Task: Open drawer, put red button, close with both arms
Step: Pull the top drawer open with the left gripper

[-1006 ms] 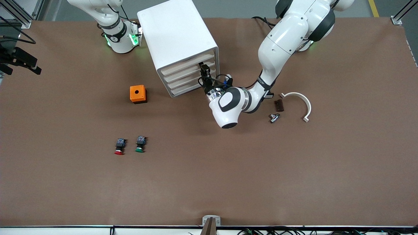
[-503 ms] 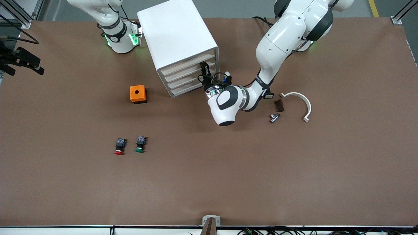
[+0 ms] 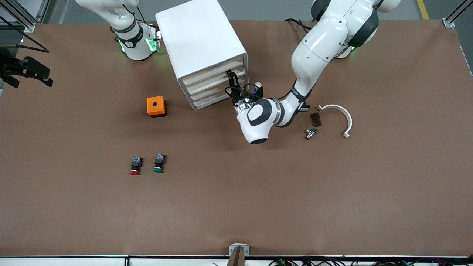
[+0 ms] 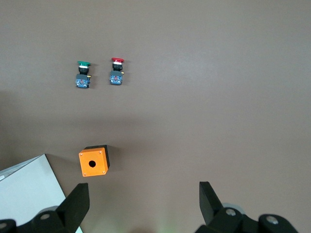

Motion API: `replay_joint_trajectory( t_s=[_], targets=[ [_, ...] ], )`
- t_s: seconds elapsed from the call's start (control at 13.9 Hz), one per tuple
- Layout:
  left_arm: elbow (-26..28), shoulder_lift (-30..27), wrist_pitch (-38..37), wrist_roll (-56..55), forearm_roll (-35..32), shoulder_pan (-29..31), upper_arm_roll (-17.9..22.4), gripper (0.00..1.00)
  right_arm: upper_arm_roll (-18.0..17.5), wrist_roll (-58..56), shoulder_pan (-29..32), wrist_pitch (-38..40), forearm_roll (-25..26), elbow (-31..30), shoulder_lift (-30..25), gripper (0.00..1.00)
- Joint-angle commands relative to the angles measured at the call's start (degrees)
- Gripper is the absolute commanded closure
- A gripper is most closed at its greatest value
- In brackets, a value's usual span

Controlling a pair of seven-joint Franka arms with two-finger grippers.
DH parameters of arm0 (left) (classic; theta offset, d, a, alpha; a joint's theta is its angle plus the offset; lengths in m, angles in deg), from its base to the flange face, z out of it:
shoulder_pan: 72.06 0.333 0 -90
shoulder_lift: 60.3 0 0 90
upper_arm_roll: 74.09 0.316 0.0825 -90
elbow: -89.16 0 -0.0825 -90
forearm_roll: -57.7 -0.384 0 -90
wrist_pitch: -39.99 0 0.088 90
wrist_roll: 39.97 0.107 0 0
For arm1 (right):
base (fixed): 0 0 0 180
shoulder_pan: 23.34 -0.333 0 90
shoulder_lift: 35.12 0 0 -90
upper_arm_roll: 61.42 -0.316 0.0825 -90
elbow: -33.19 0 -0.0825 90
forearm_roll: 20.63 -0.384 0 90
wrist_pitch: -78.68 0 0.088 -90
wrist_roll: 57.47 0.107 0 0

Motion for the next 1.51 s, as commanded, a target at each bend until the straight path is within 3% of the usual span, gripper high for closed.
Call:
replay_joint_trajectory(
  t_s=[0.0, 0.36, 0.72, 1.08, 1.15, 1.29, 1.36, 1.44],
  targets=[
    [-0.5, 0.6, -1.3, 0.4, 2.9, 3.3, 0.1, 0.95, 0.2, 0.0, -0.1, 0.0, 0.5, 2.4, 5.1, 0.00],
    [-0.7, 1.1, -0.8, 0.3, 4.8, 8.0, 0.4, 0.94, 0.5, -0.1, 0.8, -1.1, 0.4, 3.8, 10.8, 0.00],
    [-0.8, 1.3, -0.6, 0.2, 4.8, 12.5, 0.5, 0.93, 0.5, 0.2, 1.1, -3.4, 0.4, 3.8, 11.4, 0.00],
    [-1.2, 1.3, 0.0, 0.2, 4.8, 13.2, 0.9, 0.88, 0.5, 0.9, 1.2, -5.2, -1.4, 3.2, 11.4, 0.00],
    [-1.2, 1.3, 0.1, 0.4, 4.8, 13.2, 0.9, 0.80, 0.6, 0.7, 2.0, -5.6, -3.6, 2.4, 11.6, 0.00],
    [-1.3, 1.2, 0.2, 3.9, 4.7, 13.9, 0.9, 0.38, 0.6, 0.7, 3.2, -6.9, -5.2, 0.9, 11.7, 0.00],
    [-1.7, 0.7, 0.2, 9.7, 4.6, 14.2, 0.9, 0.21, 0.5, 0.7, 3.1, -7.0, -5.1, 0.9, 11.7, 0.00],
    [-2.3, 0.5, 0.2, 16.3, 4.5, 14.9, 0.9, 0.11, 0.5, 0.7, 3.0, -7.3, -5.1, 0.7, 11.9, 0.00]
  ],
)
